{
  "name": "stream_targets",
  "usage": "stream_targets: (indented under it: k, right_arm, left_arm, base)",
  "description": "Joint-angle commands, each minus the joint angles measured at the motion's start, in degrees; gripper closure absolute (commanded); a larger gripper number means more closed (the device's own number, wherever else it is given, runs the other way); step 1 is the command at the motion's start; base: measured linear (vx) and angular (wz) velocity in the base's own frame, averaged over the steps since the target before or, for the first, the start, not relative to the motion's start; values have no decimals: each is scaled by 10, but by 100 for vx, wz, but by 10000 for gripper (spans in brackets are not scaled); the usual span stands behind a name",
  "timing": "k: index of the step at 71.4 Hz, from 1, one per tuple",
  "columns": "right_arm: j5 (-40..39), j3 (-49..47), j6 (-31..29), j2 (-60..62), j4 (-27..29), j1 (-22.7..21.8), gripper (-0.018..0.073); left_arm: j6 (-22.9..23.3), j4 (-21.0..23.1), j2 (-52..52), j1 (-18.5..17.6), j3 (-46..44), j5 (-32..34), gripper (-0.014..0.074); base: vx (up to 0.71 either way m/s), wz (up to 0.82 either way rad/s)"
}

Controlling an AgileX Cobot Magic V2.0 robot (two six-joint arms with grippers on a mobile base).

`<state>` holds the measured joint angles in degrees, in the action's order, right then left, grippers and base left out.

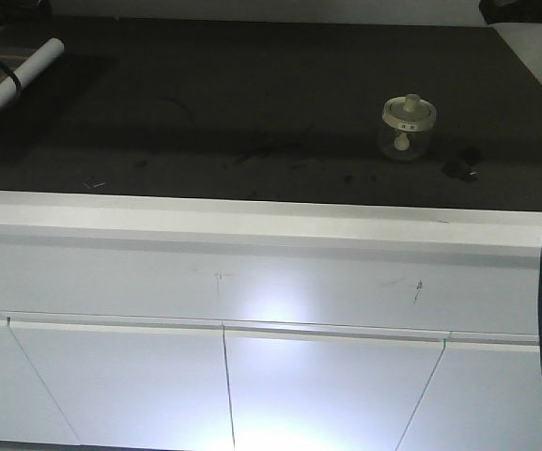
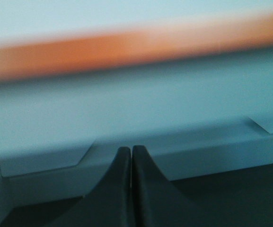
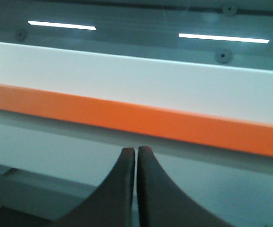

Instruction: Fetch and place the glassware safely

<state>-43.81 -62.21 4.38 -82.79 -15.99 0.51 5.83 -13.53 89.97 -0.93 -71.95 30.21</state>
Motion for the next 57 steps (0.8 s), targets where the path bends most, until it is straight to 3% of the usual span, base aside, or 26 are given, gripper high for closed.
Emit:
stream_targets:
  k: [1,11,18,24,34,57]
  right_arm:
    - [-19,-17,18,26,6,-3,560]
    - [32,-17,71,27,-31,-3,560]
    - [40,-15,104,27,-61,-3,560]
    - [5,11,121,27,-49,-3,560]
    - [-28,81,120,31,-25,-3,560]
    - [-48,204,84,89,-25,-3,560]
  left_arm:
    - [14,10,-29,1,-18,20,603]
    - [18,11,-51,0,-7,-27,603]
    - [23,11,-71,0,31,-18,603]
    - [23,11,-87,0,80,16,603]
    - [25,11,-113,0,160,73,603]
    - [25,10,-179,0,267,73,603]
  base:
    - [0,0]
    - [0,0]
    - [0,0]
    - [0,0]
    - [0,0]
    - [0,0]
